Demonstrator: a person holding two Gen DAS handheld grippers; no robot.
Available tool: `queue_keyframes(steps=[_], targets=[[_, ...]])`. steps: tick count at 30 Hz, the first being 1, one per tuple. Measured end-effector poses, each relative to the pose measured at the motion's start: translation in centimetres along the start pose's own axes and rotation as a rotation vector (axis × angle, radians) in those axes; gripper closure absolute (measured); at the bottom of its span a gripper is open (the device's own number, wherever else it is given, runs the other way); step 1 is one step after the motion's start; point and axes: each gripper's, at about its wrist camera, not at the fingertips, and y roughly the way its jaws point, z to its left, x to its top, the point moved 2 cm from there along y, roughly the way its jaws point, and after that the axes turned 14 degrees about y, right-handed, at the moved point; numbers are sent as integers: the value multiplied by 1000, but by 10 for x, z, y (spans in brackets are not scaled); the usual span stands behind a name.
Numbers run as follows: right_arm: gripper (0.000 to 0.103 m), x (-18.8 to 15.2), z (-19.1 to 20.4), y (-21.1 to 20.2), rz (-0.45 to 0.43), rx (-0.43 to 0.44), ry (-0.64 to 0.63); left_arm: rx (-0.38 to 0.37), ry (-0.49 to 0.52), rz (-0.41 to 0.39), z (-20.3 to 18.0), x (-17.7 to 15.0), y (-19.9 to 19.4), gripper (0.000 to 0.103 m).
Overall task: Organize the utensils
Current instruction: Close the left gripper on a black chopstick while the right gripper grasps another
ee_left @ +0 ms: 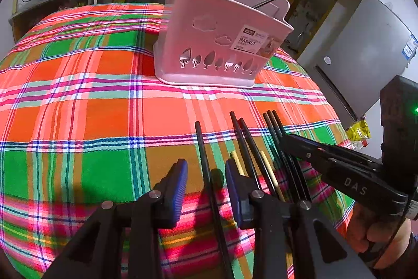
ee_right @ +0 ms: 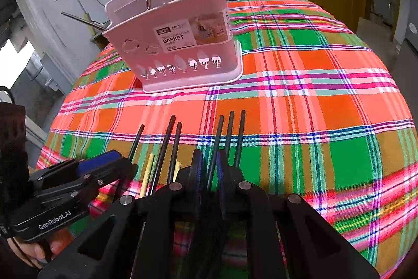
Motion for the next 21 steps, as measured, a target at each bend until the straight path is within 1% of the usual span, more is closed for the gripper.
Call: queue_keyframes(steps=[4,10,11,12,15,18,21], targets=[[92,2,2,0,-2,8,-4,2,2,-1,0,1,2,73],[92,4,0,13,28,-24,0,26,30,9,-4,3,6,74],[93,4,0,14,28,-26,-1,36,39,12,-5,3,7,77],[93,5,0,14,30,-30,-2,46,44,16,-7,4,8,82],[93,7,2,17,37,-44,-7,66,46,31,-5,9,12,89],[93,11,4,21,48,-59,-9,65,52,47,-3,14,15,90],[93,17,8,25,60,-81,-24,76,81,65,-5,18,18,91]])
